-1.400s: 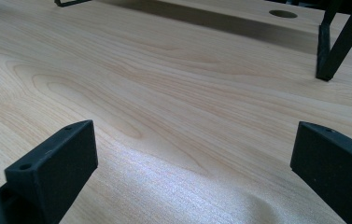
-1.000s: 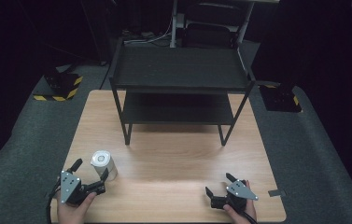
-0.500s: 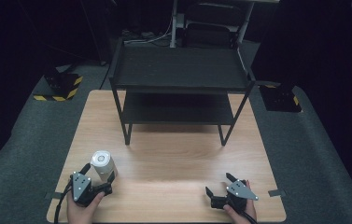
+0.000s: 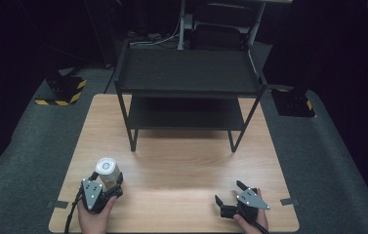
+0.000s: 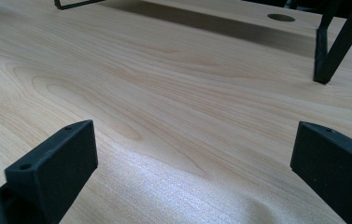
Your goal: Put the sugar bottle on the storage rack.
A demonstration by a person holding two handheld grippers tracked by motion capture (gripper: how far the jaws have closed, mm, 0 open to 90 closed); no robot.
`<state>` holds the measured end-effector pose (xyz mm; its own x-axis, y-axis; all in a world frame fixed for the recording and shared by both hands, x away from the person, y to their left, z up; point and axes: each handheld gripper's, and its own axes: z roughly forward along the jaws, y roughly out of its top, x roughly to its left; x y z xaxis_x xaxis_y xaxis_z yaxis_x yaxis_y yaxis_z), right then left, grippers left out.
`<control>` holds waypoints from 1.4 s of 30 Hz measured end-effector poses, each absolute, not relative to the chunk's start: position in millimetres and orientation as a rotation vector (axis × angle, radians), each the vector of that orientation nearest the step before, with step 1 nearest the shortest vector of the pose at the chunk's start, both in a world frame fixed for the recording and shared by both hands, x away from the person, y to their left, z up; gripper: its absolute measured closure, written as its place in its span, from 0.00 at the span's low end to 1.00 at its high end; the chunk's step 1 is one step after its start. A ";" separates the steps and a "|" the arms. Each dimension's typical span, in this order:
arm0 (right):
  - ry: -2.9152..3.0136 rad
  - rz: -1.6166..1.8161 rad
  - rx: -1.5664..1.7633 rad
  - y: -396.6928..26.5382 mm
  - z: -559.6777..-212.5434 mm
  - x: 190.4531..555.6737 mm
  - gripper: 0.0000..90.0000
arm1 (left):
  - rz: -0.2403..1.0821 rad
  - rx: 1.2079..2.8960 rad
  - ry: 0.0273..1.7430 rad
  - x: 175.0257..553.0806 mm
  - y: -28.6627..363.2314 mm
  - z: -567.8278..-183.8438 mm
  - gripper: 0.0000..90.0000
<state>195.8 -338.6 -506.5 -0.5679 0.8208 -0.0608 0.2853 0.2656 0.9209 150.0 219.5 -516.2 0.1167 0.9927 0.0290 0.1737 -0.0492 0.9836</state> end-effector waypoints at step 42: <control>1.988 1.305 0.999 -340.9 -508.2 195.5 0.00 | 0.927 1.457 1.071 193.5 176.1 -460.0 0.34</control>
<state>195.5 -340.9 -508.2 -0.5690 0.8209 -0.0491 0.2815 0.2505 0.9263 193.5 176.1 -460.0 0.2979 0.9546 0.0004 0.1378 -0.0434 0.9895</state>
